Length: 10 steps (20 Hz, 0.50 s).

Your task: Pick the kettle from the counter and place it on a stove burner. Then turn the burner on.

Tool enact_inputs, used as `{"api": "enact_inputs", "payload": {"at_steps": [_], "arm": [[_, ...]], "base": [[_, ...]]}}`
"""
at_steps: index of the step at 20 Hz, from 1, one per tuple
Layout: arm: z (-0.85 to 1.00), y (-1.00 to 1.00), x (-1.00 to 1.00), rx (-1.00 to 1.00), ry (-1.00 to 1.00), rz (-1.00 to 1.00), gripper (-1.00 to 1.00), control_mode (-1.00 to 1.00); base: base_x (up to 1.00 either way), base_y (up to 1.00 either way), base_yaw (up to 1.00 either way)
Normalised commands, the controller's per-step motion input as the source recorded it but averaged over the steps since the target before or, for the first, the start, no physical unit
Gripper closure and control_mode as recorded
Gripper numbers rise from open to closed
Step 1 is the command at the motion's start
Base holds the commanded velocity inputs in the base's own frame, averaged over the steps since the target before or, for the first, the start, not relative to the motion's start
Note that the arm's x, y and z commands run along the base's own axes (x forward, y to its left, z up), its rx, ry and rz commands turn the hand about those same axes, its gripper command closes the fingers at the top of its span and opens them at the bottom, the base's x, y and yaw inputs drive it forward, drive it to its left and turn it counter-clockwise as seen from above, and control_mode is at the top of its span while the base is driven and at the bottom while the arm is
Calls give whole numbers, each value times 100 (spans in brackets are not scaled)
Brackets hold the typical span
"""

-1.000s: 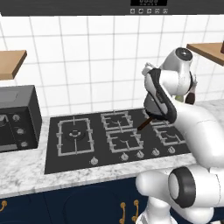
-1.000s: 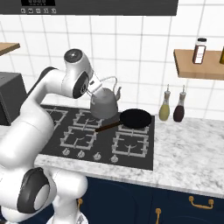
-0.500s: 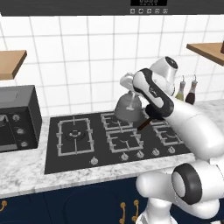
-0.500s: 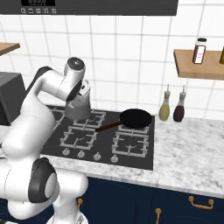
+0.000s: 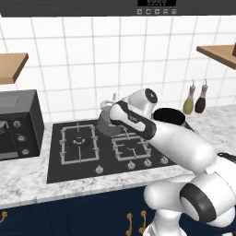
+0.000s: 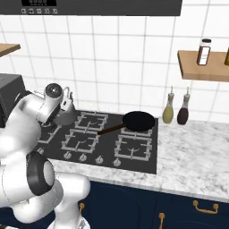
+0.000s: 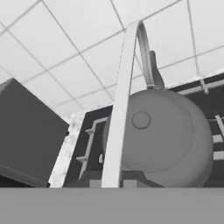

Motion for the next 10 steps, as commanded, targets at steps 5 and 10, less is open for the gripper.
{"api": "enact_inputs", "payload": {"at_steps": [5, 10], "arm": [[-29, 100, 54, 8, 2, 9, 100, -100], [0, 52, 11, -6, 8, 0, 100, -100]], "base": [[0, 0, 0], [0, 0, 0]]}}
